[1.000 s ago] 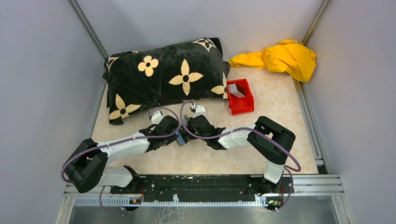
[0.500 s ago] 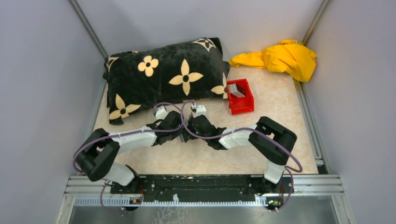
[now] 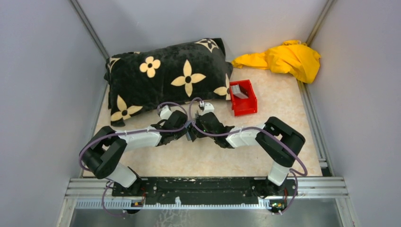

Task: Put the credit cards into the card holder
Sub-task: Open the card holder at the center of the board, then insert the credit card into the card holder.

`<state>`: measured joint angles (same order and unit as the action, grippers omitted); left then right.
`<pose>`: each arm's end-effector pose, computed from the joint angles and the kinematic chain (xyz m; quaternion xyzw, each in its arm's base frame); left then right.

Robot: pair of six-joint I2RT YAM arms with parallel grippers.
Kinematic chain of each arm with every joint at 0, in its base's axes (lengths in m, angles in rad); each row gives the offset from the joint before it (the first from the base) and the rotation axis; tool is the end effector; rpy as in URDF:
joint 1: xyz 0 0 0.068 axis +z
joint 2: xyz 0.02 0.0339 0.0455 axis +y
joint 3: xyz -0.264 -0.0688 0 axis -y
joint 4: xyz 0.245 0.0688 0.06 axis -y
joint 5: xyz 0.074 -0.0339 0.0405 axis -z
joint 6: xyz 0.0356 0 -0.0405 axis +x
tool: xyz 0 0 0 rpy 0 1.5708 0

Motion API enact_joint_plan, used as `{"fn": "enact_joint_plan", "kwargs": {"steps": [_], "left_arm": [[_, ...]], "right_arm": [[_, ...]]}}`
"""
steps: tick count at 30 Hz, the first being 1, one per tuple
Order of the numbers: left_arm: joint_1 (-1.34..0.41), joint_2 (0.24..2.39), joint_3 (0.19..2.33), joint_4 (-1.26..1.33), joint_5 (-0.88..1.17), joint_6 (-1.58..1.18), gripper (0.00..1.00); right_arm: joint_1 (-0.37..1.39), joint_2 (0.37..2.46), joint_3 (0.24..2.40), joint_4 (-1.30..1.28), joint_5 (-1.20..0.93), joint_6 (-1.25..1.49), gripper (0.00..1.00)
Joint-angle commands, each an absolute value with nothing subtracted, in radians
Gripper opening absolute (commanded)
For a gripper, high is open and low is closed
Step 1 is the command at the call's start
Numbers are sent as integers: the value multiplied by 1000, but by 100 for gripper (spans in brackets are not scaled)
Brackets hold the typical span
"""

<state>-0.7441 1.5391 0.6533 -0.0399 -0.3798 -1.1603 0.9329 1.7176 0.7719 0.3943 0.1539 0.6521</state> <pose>0.2131 -0.1782 0.1400 -0.2510 0.8989 -0.1498 0.3264 0.2090 0.2728 0.1539 -0.0847 0.8670 0.2993 0.3893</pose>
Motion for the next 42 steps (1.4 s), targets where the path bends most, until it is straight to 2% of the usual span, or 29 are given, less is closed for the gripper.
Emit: {"fn": "enact_joint_plan", "kwargs": {"steps": [1, 16, 42], "left_arm": [[-737, 1630, 594, -209, -325, -1150, 8], [-723, 1647, 575, -200, -319, -1149, 7], [-710, 1674, 578, -186, -304, -1132, 7]], "right_arm": [[914, 1664, 759, 364, 136, 612, 0], [824, 1619, 791, 356, 130, 568, 0], [690, 1723, 750, 486, -42, 642, 0]]}}
